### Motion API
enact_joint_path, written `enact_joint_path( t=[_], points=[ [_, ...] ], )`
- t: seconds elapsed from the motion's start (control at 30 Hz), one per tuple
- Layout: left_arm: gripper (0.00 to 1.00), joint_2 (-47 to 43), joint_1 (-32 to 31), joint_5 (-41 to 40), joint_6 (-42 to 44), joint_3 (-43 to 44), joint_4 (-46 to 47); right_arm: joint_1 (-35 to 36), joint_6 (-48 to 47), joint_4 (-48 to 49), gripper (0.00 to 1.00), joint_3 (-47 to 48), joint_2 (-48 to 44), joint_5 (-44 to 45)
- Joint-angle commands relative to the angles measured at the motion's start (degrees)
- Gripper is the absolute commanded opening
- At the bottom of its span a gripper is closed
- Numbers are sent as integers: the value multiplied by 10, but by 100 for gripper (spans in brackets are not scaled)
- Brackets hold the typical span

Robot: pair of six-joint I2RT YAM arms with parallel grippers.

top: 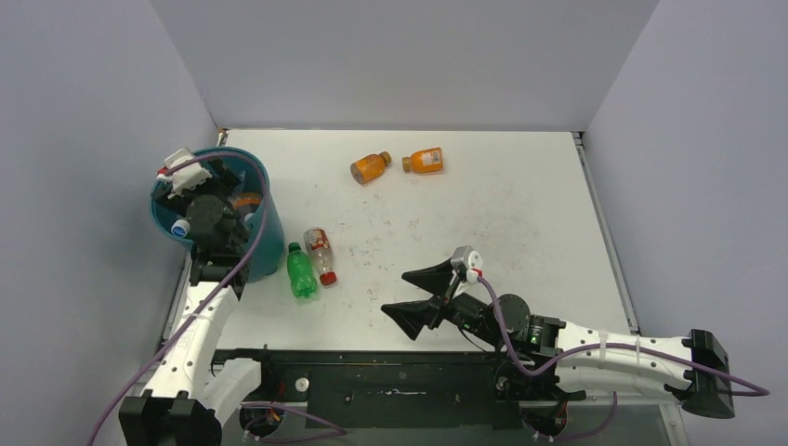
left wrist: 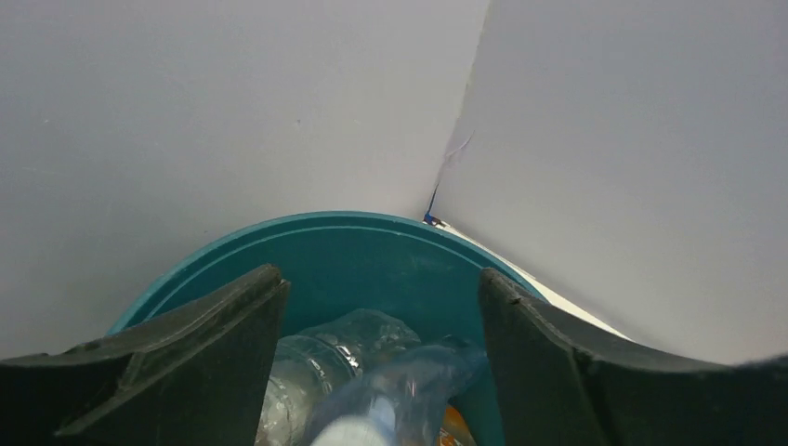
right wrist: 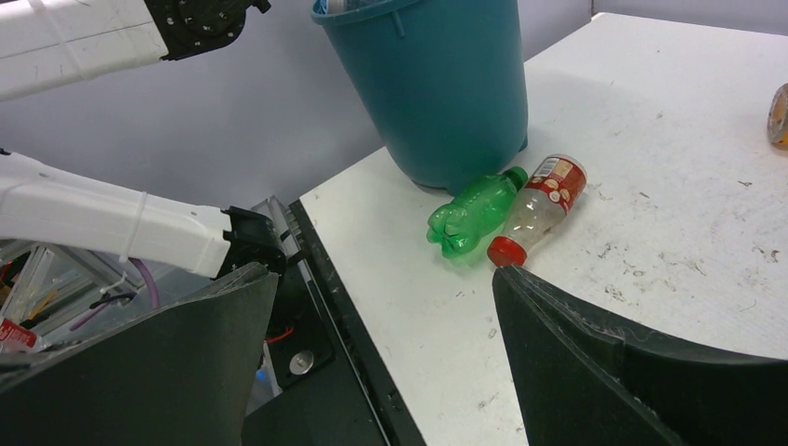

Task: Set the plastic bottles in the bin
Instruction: Place the plastic bottle in the trash bin.

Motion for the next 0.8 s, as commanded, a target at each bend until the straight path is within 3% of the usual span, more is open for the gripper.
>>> enact_joint_path(
  t=[0.0, 0.13, 0.47, 0.63, 0.77],
  points=[
    [80, -31, 4, -4, -32, 52, -85, 4, 7, 27, 90, 5, -12, -9],
    [98, -33, 1, 0, -33, 134, -174, 3, 7, 29, 90, 9, -11, -11],
    [96, -85, -76, 39, -15, 223, -248, 3, 2, 28, 90, 32, 15, -7],
    [97, -121, -134, 120, -48, 217, -357, 3, -7, 19, 90, 54, 38, -2],
    [100, -134, -148, 250, -79, 194, -421, 3, -1, 2, 90, 52, 46, 55]
  ],
)
